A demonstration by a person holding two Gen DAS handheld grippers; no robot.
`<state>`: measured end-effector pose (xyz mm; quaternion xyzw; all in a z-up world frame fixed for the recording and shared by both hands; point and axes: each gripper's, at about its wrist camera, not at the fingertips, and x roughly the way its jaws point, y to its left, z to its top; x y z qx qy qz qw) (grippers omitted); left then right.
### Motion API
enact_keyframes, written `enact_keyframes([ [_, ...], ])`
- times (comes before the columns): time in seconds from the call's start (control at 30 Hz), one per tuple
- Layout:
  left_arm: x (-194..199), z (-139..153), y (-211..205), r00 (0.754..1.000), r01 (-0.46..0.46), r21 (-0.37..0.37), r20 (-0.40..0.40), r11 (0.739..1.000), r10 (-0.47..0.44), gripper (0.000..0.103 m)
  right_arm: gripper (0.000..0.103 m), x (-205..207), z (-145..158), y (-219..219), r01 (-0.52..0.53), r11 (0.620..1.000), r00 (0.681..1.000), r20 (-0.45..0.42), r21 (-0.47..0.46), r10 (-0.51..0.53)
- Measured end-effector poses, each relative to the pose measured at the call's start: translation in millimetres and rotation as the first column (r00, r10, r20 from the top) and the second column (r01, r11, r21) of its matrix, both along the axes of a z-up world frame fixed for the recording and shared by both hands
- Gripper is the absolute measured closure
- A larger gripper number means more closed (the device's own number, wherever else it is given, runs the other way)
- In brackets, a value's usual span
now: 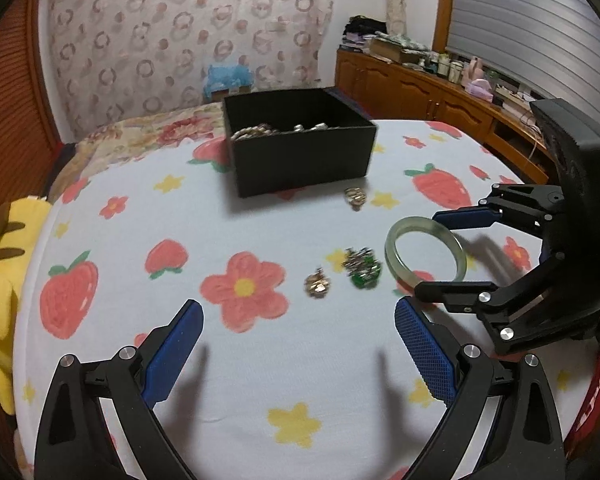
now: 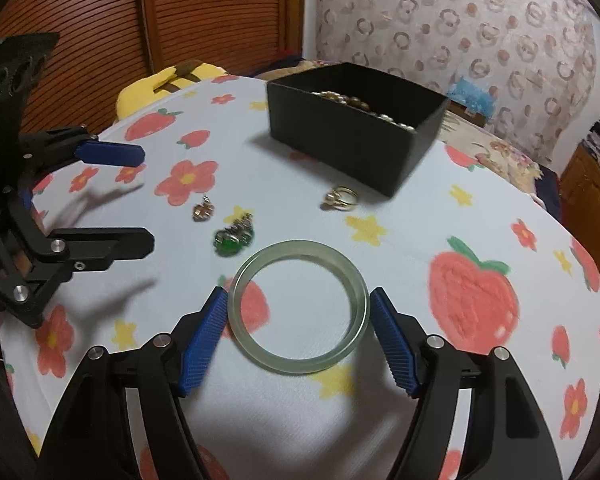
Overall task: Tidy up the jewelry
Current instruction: 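Move the open left gripper to the green pendant while the right gripper reaches the jade bangle, then close the left gripper on the green pendant while the right gripper grips the jade bangle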
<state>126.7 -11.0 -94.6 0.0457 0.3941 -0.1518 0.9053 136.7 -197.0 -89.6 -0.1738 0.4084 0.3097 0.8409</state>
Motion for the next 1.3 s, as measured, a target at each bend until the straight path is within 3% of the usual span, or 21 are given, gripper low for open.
enact_keyframes([
  [0.17,3,4,-18,0.999,0.035,0.008,0.012,0.999,-0.036,0.013,0.029,-4,1,-18,0.041,0.999,0.999,0.012,-0.024,-0.041],
  [0.3,6,1,-32,0.998,0.063,0.018,0.005,0.998,-0.063,0.044,0.029,-6,1,-31,0.060,0.998,0.998,0.008,-0.023,-0.060],
  [0.5,4,-1,-49,0.994,0.105,0.025,0.001,0.994,-0.105,0.080,0.028,-3,-1,-37,0.066,0.998,0.998,-0.016,0.014,-0.066],
  [0.8,8,-6,-67,0.993,0.113,0.089,0.007,0.990,-0.114,0.092,0.028,-4,-2,-37,0.066,0.998,0.998,-0.013,0.012,-0.066],
  [1.3,14,-12,-75,0.995,0.097,0.219,0.014,0.971,-0.102,0.092,0.028,-4,-2,-37,0.066,0.998,0.998,-0.013,0.012,-0.066],
])
